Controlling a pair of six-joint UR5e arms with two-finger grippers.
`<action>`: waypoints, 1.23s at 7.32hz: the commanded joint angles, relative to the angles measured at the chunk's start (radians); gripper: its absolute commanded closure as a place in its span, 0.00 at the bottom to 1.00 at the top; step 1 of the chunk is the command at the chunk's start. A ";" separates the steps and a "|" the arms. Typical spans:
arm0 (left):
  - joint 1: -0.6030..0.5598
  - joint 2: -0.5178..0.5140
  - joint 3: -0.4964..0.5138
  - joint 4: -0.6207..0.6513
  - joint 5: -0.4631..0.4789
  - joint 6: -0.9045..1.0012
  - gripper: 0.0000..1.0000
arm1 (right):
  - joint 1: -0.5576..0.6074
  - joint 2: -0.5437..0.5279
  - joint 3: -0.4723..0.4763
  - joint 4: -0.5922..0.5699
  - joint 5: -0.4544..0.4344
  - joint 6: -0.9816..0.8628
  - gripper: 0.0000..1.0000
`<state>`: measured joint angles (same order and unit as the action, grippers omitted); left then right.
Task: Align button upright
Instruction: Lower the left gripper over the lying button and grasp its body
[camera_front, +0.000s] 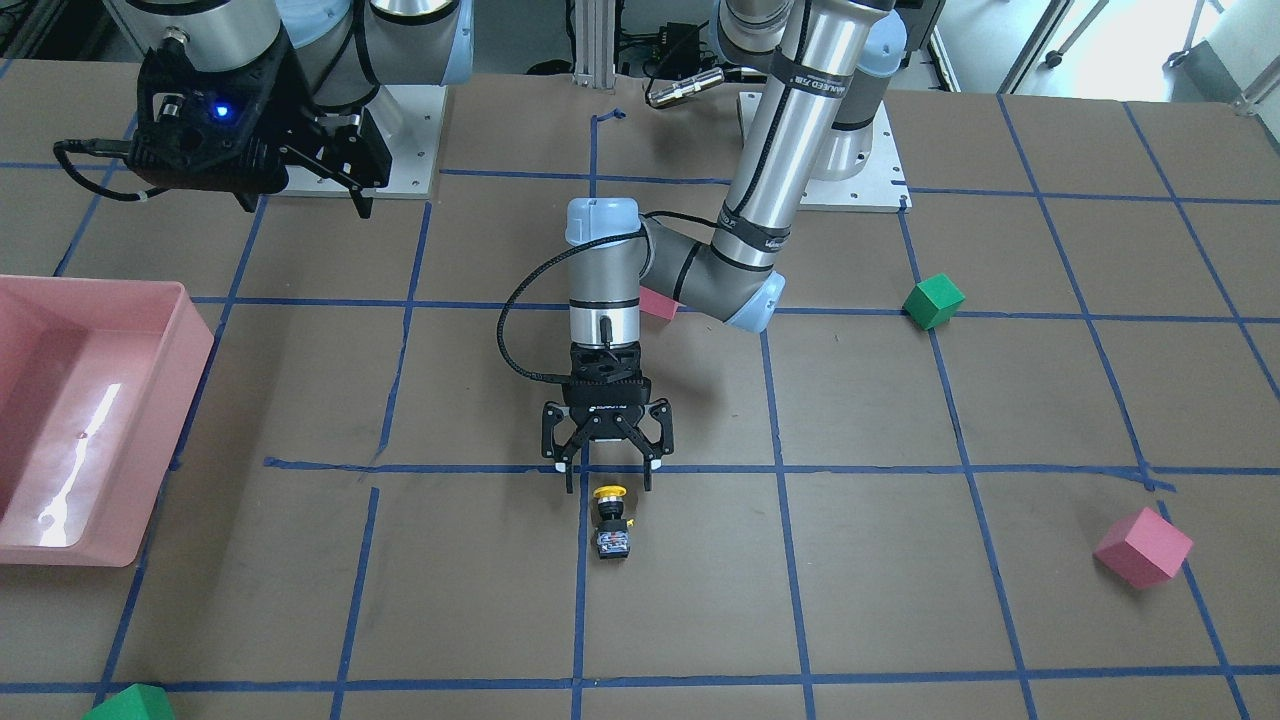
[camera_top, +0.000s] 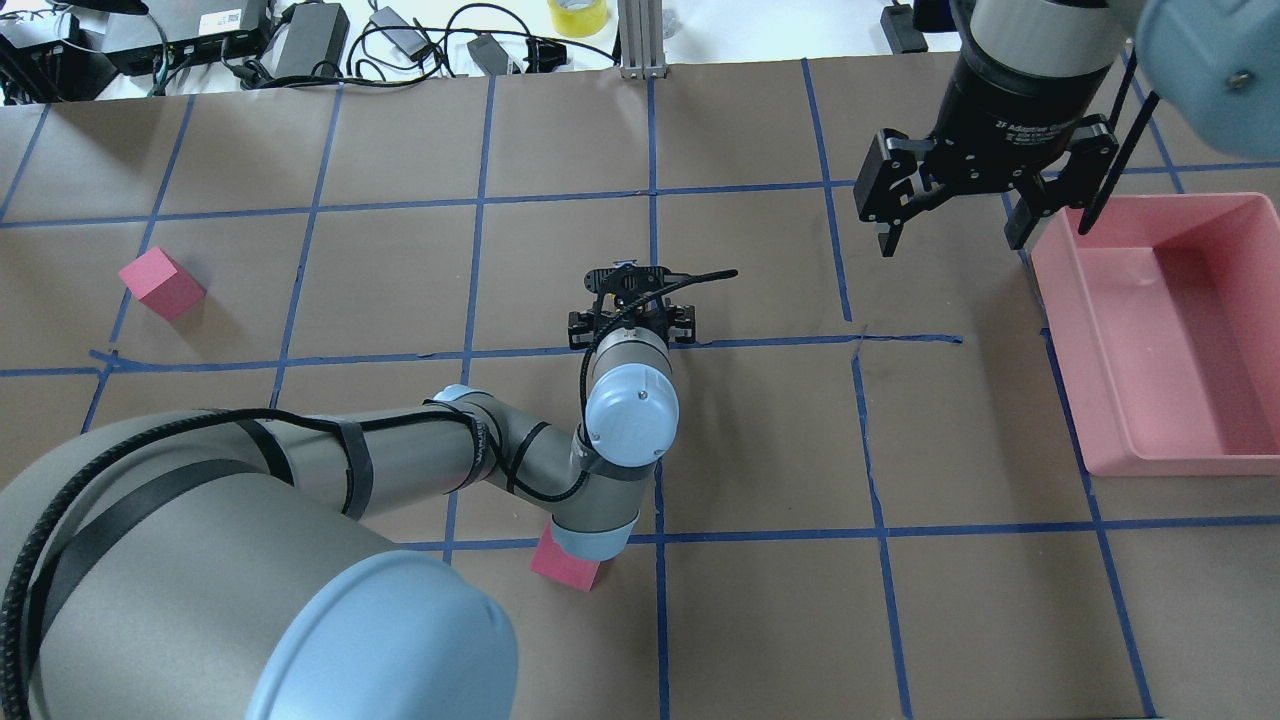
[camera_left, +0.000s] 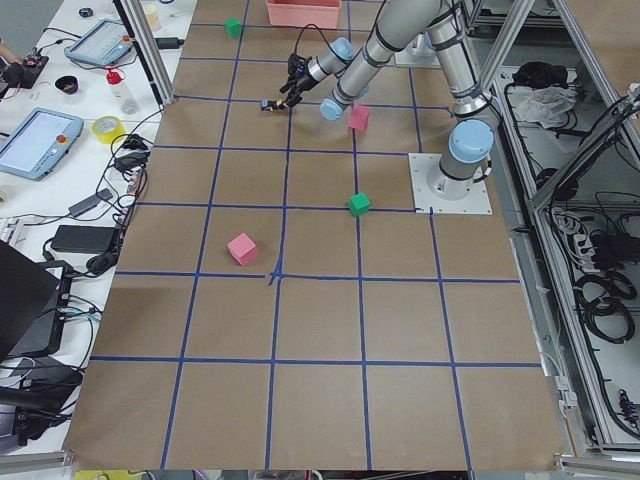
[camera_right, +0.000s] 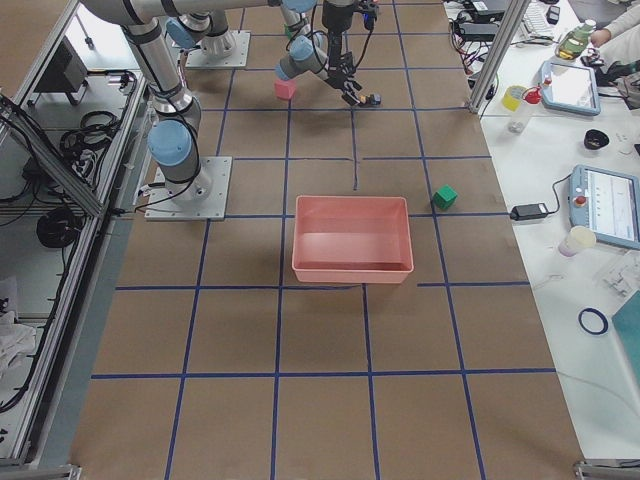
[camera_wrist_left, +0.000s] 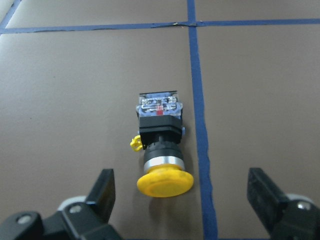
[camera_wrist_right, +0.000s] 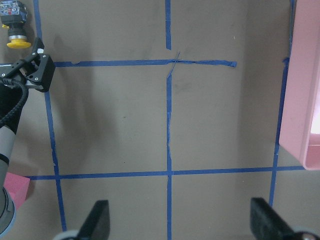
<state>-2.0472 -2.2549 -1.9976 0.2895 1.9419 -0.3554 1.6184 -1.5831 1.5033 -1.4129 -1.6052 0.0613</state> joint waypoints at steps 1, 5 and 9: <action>0.013 -0.012 -0.004 0.002 -0.014 0.000 0.07 | 0.000 0.000 0.003 0.000 -0.036 -0.001 0.00; 0.013 -0.022 0.007 0.000 -0.018 0.000 0.20 | 0.000 0.000 0.003 -0.001 -0.047 -0.001 0.00; 0.013 -0.023 0.008 0.000 -0.051 0.003 0.22 | 0.000 0.000 0.003 -0.001 -0.047 -0.001 0.00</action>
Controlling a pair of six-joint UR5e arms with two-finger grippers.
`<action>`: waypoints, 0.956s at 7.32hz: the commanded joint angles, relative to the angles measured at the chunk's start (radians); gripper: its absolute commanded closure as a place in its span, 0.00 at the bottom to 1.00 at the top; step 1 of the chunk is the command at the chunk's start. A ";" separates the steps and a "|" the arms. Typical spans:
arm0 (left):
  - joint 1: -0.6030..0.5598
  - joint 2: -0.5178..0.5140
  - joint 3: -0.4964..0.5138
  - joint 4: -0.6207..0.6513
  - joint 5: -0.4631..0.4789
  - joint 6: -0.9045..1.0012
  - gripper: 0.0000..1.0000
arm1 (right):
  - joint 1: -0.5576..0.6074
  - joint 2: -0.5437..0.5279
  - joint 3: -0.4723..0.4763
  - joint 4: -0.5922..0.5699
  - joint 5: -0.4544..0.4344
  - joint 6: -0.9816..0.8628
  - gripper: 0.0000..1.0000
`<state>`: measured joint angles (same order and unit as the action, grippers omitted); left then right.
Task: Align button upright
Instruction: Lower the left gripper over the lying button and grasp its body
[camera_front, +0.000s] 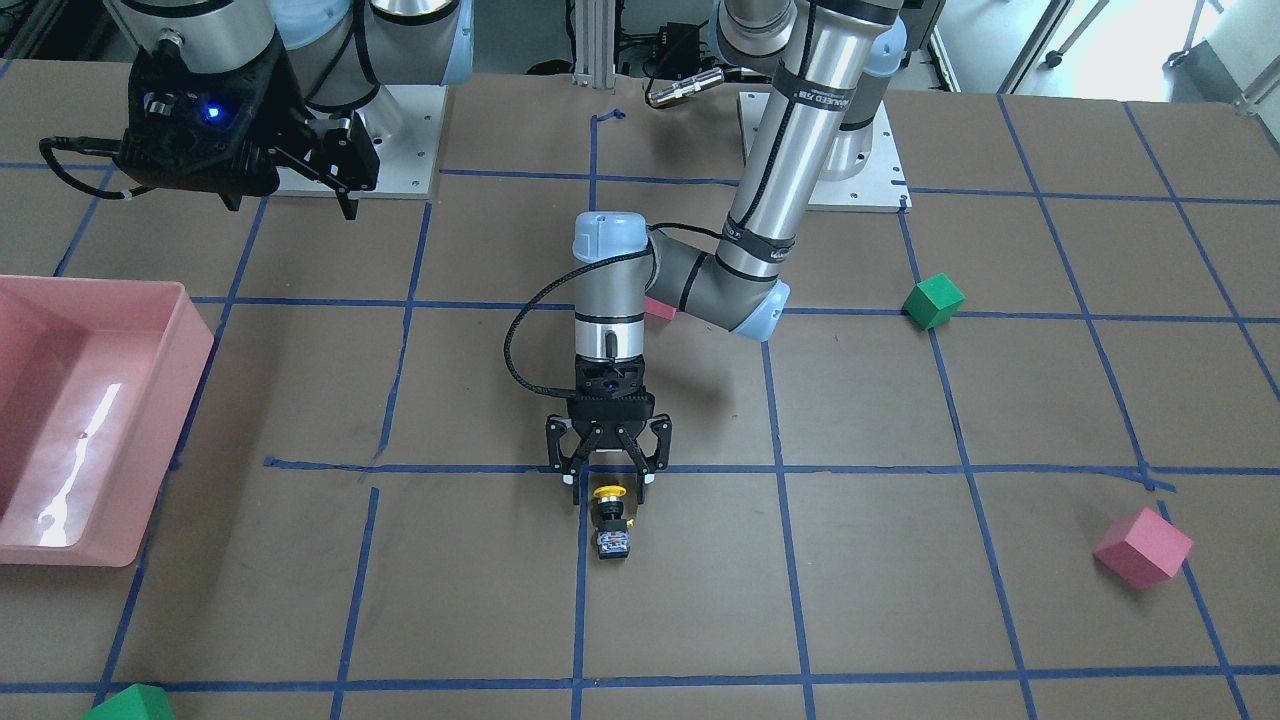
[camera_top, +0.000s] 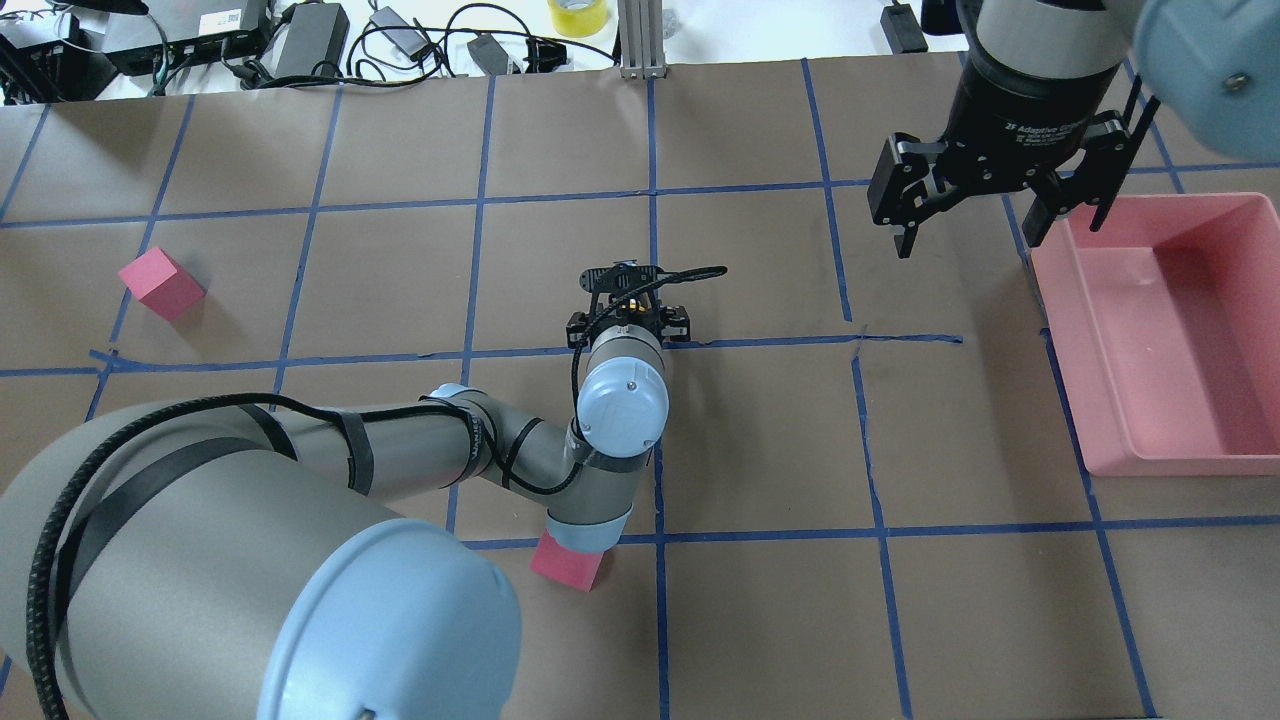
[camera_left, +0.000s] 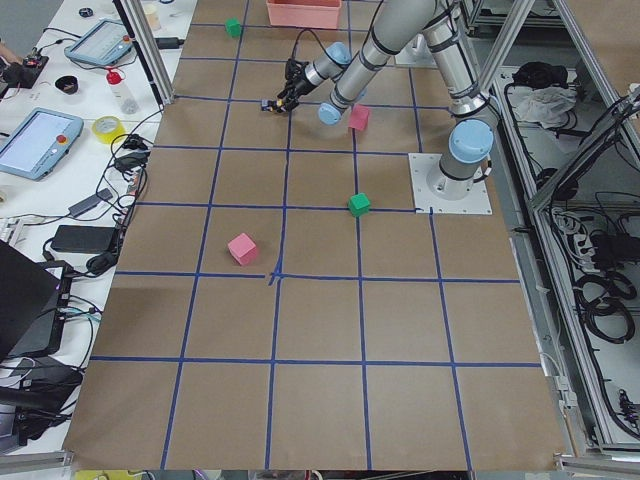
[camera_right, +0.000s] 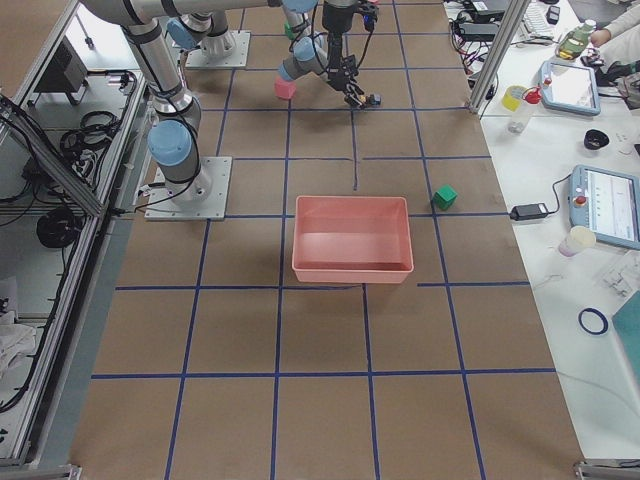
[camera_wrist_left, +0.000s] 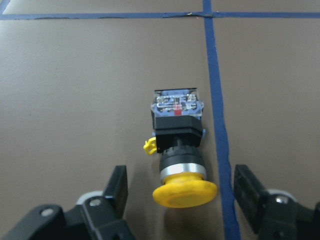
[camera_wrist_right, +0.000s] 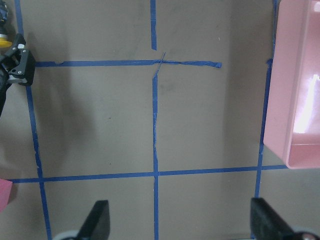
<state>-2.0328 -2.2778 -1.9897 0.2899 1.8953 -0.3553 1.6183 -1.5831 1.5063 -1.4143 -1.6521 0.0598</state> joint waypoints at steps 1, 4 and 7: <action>0.000 0.000 -0.003 -0.002 0.002 0.009 0.36 | 0.000 0.000 0.000 0.000 -0.002 0.000 0.00; -0.001 0.006 0.000 -0.006 0.008 0.012 0.81 | 0.000 0.000 0.000 -0.002 -0.002 0.000 0.00; 0.050 0.093 0.015 -0.107 -0.007 0.047 0.86 | 0.000 0.000 0.000 0.000 -0.002 0.000 0.00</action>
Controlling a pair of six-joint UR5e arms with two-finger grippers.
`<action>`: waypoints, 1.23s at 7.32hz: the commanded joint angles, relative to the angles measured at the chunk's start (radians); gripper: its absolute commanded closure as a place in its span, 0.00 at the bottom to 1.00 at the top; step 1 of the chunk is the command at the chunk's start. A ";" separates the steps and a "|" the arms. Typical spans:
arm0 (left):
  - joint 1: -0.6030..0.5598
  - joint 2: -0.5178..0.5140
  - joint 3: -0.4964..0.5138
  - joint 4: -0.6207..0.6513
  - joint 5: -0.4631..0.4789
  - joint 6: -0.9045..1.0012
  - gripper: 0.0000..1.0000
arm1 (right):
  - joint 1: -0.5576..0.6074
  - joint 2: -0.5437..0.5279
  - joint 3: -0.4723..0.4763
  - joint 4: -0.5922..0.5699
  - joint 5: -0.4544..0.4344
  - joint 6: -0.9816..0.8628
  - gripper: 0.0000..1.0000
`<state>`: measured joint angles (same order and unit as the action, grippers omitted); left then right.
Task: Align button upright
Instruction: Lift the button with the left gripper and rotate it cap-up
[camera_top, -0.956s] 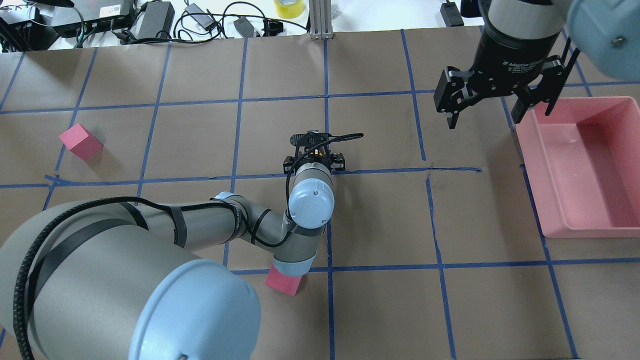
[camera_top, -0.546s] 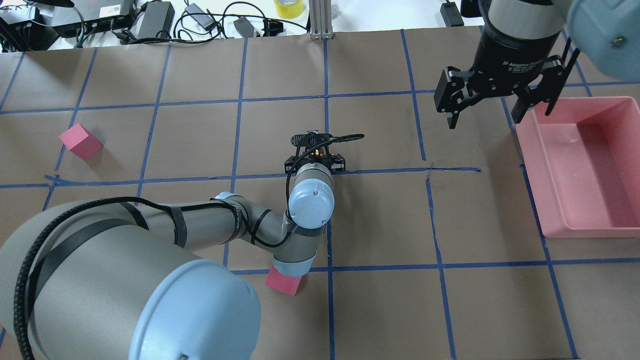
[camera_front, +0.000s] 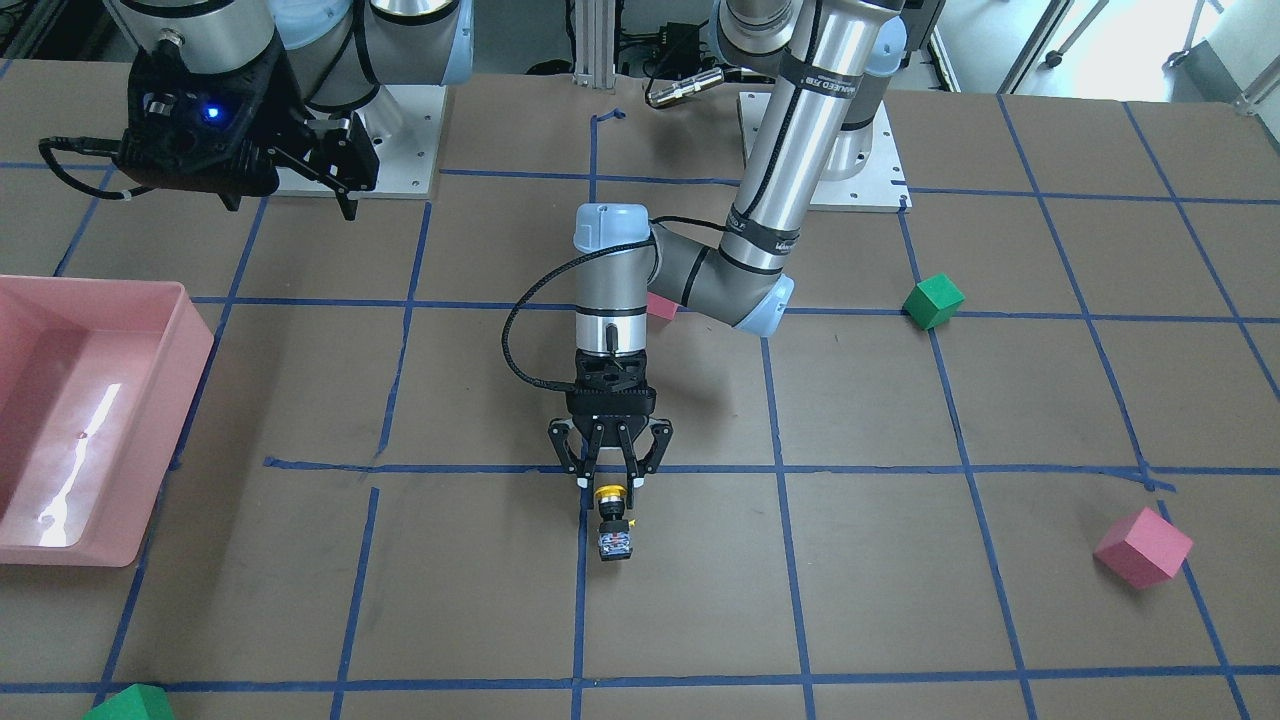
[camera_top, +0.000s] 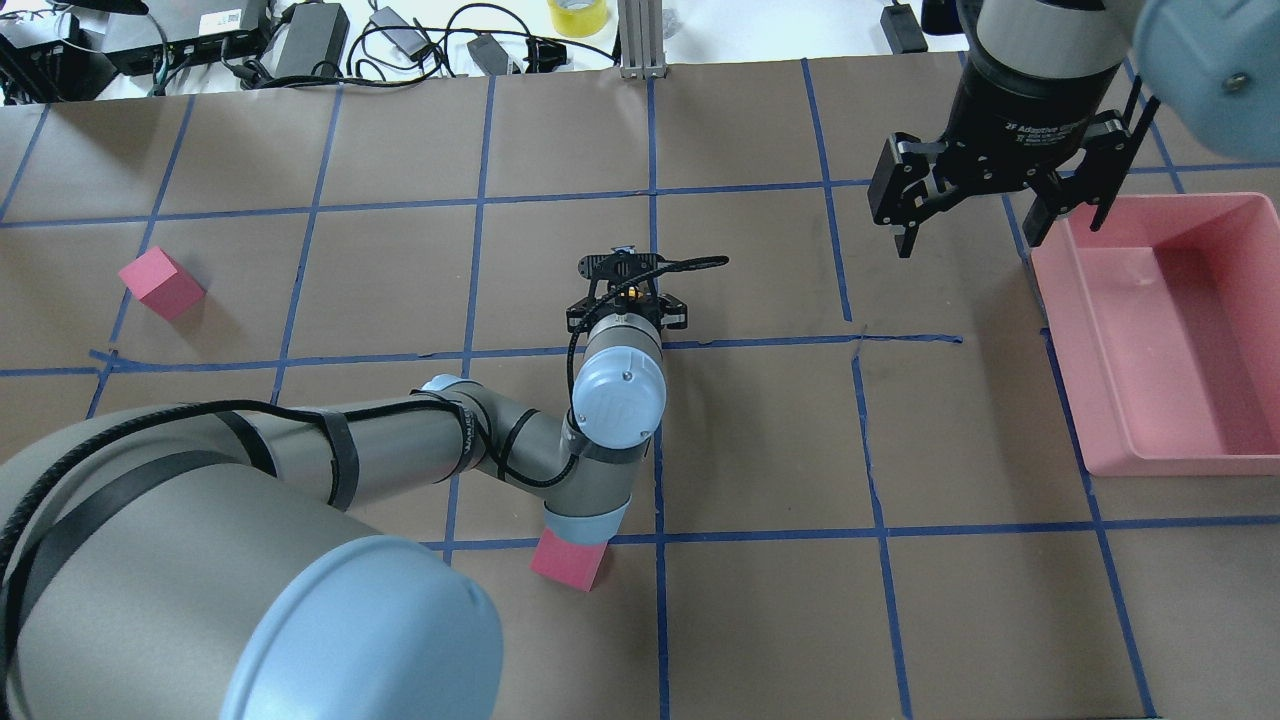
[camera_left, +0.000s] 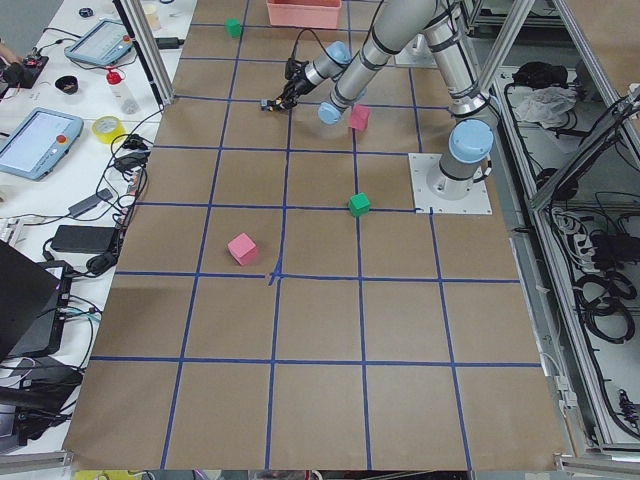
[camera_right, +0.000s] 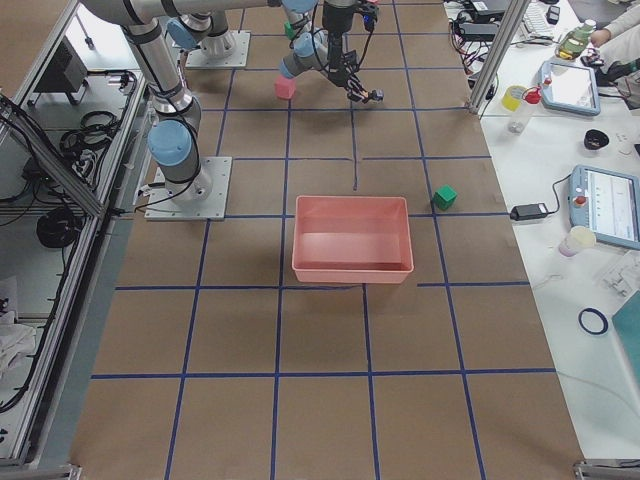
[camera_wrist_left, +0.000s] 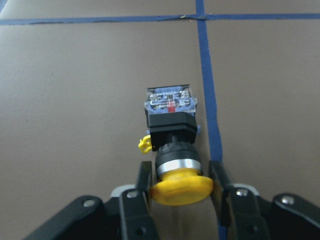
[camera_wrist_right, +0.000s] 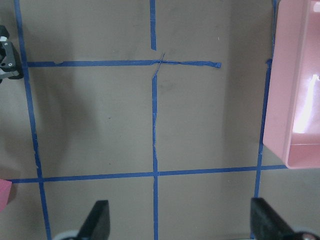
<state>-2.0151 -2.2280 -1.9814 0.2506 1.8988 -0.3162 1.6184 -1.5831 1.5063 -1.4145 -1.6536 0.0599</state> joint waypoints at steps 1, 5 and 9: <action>0.070 0.100 0.010 -0.196 -0.099 0.005 0.86 | 0.000 0.000 0.000 0.000 0.000 0.000 0.00; 0.114 0.278 0.273 -1.004 -0.216 -0.152 0.86 | 0.000 0.000 0.000 -0.021 0.001 0.000 0.00; 0.183 0.271 0.378 -1.335 -0.540 -0.637 0.92 | 0.000 0.000 0.000 -0.021 0.002 0.000 0.00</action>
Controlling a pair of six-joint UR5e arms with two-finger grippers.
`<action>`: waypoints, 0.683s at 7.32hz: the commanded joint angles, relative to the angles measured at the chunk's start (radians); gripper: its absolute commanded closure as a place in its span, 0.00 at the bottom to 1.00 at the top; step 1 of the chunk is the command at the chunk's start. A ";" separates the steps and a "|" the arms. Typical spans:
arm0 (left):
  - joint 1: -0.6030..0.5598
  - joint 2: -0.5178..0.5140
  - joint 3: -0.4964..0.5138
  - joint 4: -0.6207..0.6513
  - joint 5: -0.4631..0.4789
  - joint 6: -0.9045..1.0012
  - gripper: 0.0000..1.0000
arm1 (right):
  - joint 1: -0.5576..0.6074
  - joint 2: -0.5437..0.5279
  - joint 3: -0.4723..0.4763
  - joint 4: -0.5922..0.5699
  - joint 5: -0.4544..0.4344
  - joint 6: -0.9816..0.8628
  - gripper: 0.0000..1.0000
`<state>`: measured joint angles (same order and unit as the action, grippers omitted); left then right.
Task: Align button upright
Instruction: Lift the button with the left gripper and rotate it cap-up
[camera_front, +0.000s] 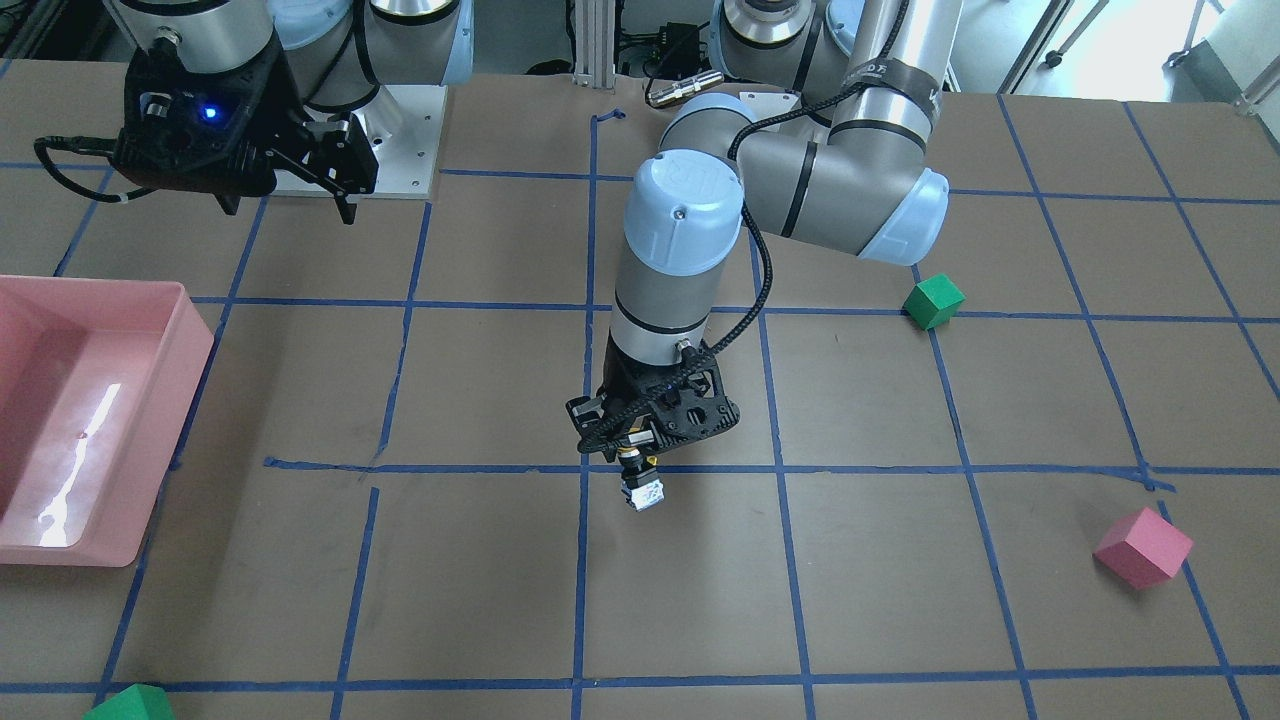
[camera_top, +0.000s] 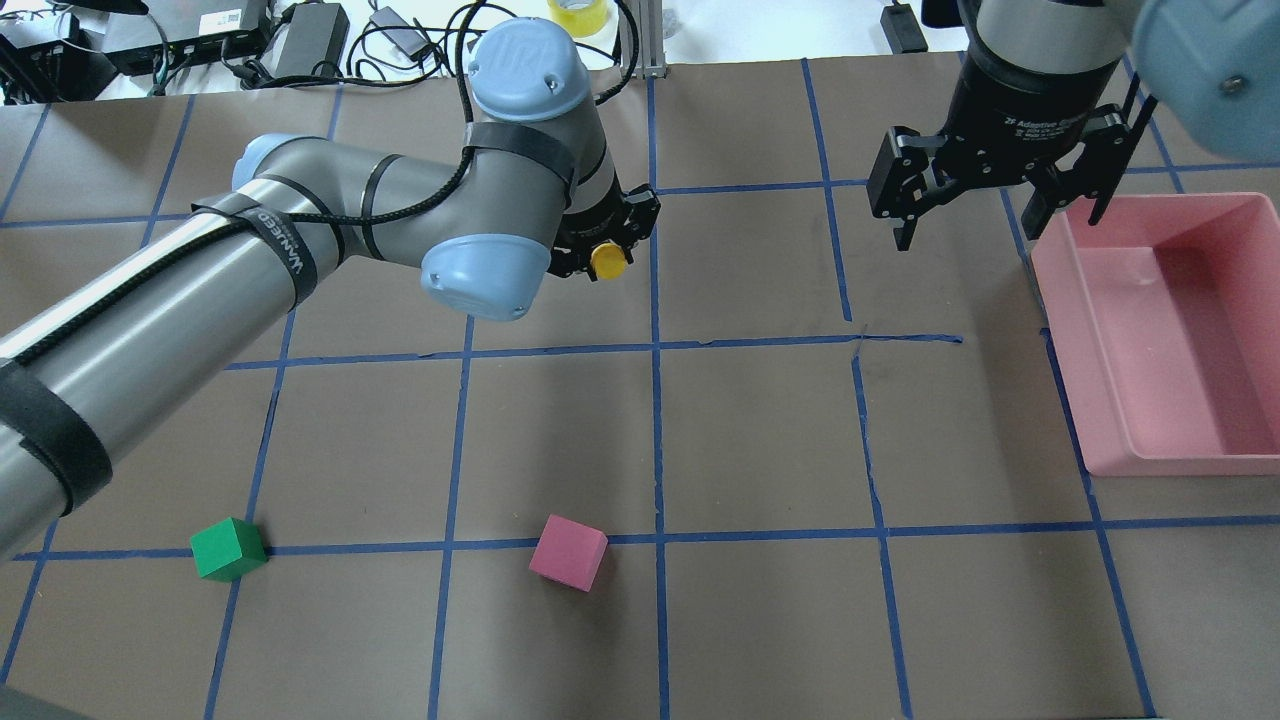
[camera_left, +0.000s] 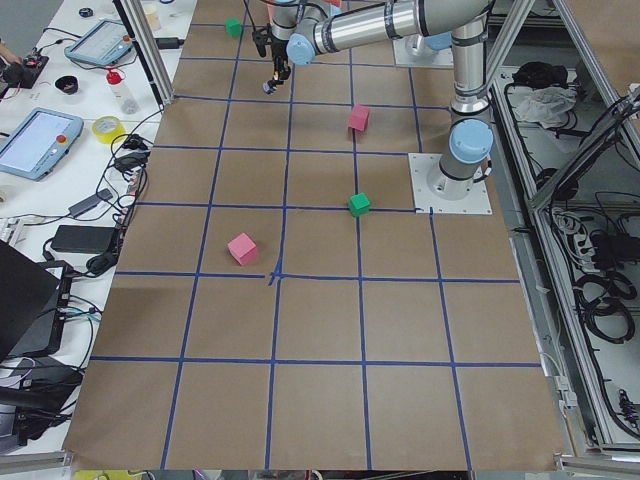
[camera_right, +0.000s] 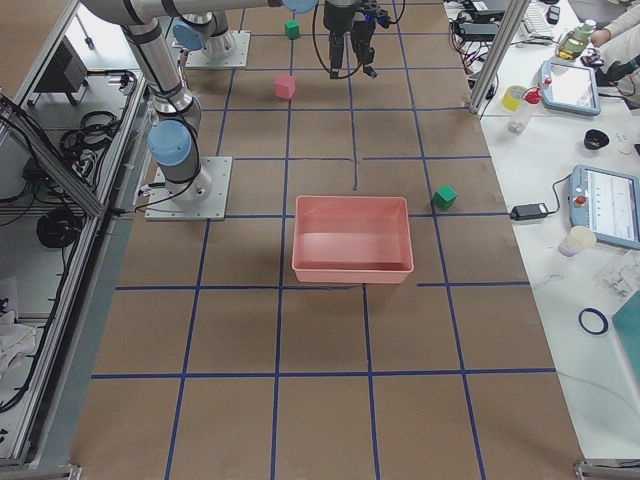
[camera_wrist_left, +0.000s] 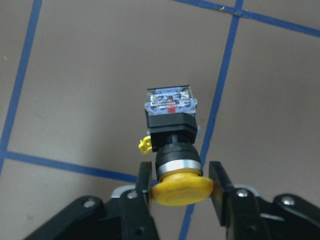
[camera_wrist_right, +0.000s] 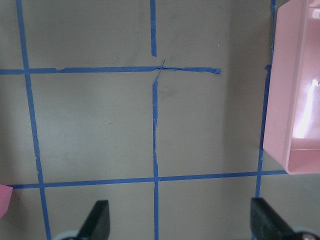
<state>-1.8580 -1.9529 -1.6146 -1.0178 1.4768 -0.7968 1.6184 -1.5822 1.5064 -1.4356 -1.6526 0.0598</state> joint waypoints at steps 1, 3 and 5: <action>0.045 -0.021 0.015 -0.097 -0.227 -0.294 0.94 | 0.000 -0.001 0.000 -0.002 0.001 0.000 0.00; 0.107 -0.049 0.012 -0.146 -0.480 -0.448 1.00 | 0.000 0.001 0.000 0.001 -0.001 0.000 0.00; 0.181 -0.092 -0.008 -0.185 -0.729 -0.501 1.00 | 0.000 -0.001 0.002 0.007 0.001 0.000 0.00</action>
<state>-1.7172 -2.0191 -1.6141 -1.1751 0.8785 -1.2646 1.6184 -1.5823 1.5074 -1.4317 -1.6531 0.0598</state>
